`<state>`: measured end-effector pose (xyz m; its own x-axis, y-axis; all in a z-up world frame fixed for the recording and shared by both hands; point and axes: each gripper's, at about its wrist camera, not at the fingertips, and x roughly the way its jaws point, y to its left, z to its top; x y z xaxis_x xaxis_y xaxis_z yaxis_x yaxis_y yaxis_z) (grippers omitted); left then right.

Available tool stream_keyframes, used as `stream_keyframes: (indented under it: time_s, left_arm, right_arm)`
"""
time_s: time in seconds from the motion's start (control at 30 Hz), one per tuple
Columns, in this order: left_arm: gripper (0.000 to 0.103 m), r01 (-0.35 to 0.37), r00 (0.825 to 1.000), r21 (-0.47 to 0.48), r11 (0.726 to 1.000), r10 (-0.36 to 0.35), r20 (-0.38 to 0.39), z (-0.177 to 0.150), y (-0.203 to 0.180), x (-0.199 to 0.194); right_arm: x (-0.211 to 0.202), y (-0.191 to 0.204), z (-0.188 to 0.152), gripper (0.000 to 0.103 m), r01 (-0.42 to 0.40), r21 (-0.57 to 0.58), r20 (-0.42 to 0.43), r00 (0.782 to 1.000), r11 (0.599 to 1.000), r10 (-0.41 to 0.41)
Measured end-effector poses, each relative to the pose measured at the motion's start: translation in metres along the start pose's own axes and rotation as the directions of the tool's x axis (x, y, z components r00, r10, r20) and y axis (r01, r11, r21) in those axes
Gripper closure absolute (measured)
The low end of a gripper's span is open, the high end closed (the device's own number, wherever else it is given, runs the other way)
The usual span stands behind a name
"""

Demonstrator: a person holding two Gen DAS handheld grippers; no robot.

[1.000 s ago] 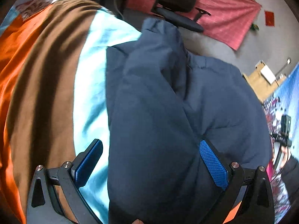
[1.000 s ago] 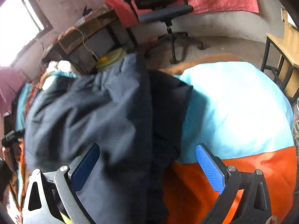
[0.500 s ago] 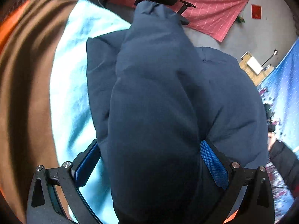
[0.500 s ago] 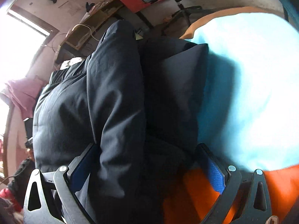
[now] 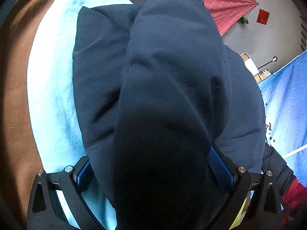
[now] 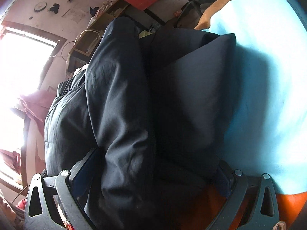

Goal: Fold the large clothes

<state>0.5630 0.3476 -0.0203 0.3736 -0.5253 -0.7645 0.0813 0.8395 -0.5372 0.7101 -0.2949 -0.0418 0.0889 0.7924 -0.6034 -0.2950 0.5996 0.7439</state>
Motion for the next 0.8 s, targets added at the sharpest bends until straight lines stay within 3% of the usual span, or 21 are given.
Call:
stream_keyframes:
  time_s: [0.13,0.2,0.3,0.37,0.47,0.6,0.8]
  left_arm:
    - [0.002,-0.024,0.999,-0.013,1.0,0.025,0.032,-0.003,-0.002,-0.008]
    - [0.008,-0.036,0.998,-0.018,0.999,0.037,0.046,-0.001,-0.007,-0.006]
    - [0.025,-0.066,0.995,-0.012,0.998,0.067,0.071,-0.004,-0.015,-0.011]
    - [0.044,-0.104,0.99,-0.01,0.994,0.105,0.097,-0.009,-0.023,-0.016]
    - [0.062,-0.19,0.972,0.007,0.982,0.187,0.145,-0.018,-0.042,-0.021]
    - [0.075,-0.311,0.931,0.0,0.95,0.305,0.202,-0.033,-0.071,-0.023]
    - [0.088,-0.375,0.893,-0.022,0.927,0.367,0.258,-0.043,-0.103,-0.035]
  right_arm:
    - [-0.002,0.0,-0.004,0.0,0.023,0.026,0.012,1.0,0.999,-0.023]
    - [-0.002,0.004,-0.006,0.002,0.038,0.03,0.014,0.999,0.999,-0.039]
    - [-0.004,0.017,-0.01,0.016,0.045,0.021,0.026,0.999,0.999,-0.046]
    - [-0.008,0.02,-0.014,0.025,0.043,0.017,0.042,0.998,0.999,-0.044]
    - [-0.012,0.029,-0.019,0.038,0.048,-0.008,0.062,0.997,0.999,-0.048]
    - [-0.019,0.052,-0.025,0.059,0.078,-0.061,0.096,0.993,0.995,-0.072]
    - [-0.031,0.091,-0.034,0.072,0.169,-0.13,0.141,0.978,0.977,-0.151]
